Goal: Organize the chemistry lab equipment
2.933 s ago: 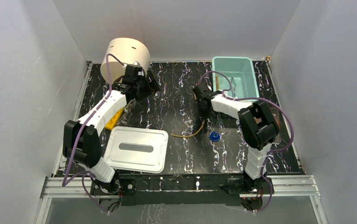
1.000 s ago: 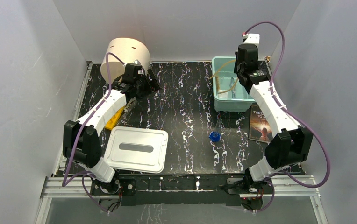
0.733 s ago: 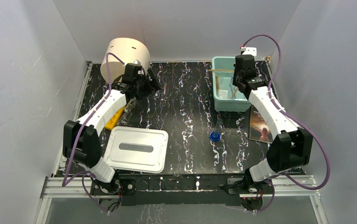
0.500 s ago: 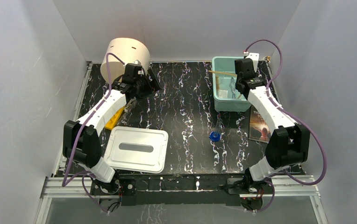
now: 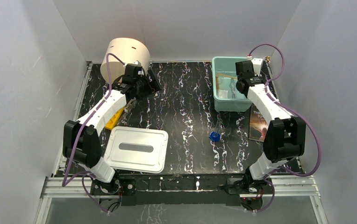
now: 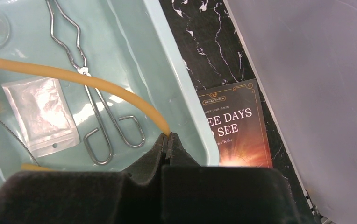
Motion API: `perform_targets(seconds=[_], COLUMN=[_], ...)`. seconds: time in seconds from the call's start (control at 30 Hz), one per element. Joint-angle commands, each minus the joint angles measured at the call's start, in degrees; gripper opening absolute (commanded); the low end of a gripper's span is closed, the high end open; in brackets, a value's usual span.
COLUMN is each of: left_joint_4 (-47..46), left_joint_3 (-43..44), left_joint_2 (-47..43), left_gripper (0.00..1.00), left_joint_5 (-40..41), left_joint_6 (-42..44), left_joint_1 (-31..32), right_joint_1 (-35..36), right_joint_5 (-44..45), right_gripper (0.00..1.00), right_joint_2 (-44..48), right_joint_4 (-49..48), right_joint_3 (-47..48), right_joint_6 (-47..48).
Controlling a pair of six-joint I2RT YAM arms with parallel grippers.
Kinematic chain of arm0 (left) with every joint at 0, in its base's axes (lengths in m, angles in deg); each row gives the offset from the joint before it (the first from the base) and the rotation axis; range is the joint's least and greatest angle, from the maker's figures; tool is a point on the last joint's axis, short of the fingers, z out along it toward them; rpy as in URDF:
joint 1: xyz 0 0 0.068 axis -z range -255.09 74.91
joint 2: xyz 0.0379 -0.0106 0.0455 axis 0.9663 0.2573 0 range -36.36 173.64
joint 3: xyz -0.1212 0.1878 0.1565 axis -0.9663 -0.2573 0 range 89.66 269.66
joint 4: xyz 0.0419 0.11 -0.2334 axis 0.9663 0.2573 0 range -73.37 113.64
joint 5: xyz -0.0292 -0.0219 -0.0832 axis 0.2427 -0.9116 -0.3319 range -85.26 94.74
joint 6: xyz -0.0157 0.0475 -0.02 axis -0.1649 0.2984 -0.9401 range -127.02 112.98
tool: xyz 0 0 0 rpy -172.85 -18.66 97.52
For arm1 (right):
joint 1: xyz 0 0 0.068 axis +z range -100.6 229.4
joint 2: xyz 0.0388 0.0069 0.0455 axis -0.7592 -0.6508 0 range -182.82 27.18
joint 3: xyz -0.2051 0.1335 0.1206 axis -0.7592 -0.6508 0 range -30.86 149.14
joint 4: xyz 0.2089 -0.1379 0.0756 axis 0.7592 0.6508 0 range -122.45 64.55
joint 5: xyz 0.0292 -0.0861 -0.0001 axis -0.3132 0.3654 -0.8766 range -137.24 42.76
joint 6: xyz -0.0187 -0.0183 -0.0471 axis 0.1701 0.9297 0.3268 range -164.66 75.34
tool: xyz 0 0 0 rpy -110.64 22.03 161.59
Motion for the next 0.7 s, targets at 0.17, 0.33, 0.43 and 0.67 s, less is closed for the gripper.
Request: perform_targets(seconds=[0.17, 0.33, 0.43, 0.67], left_joint_4=[0.1, 0.2, 0.2, 0.4], left_joint_3=[-0.3, -0.4, -0.3, 0.2], left_joint_2=[-0.9, -1.0, -0.9, -0.4], left_gripper=[0.85, 0.85, 0.85, 0.85], left_joint_5=[-0.6, -0.3, -0.3, -0.5], left_joint_6=[0.5, 0.5, 0.5, 1.1], left_joint_1=[-0.2, -0.2, -0.3, -0.2], right_joint_1=[-0.8, -1.0, -1.1, -1.1], right_joint_5=[4.0, 2.8, 2.2, -1.8], right_gripper=[0.00, 0.00, 0.00, 0.14], right_joint_2=[-2.2, -2.2, -2.4, -5.3], right_joint_4=[-0.7, -1.6, -2.7, -4.1], right_joint_3=[1.0, 0.8, 0.9, 5.4], right_joint_6=[-1.1, -0.1, 1.3, 6.1])
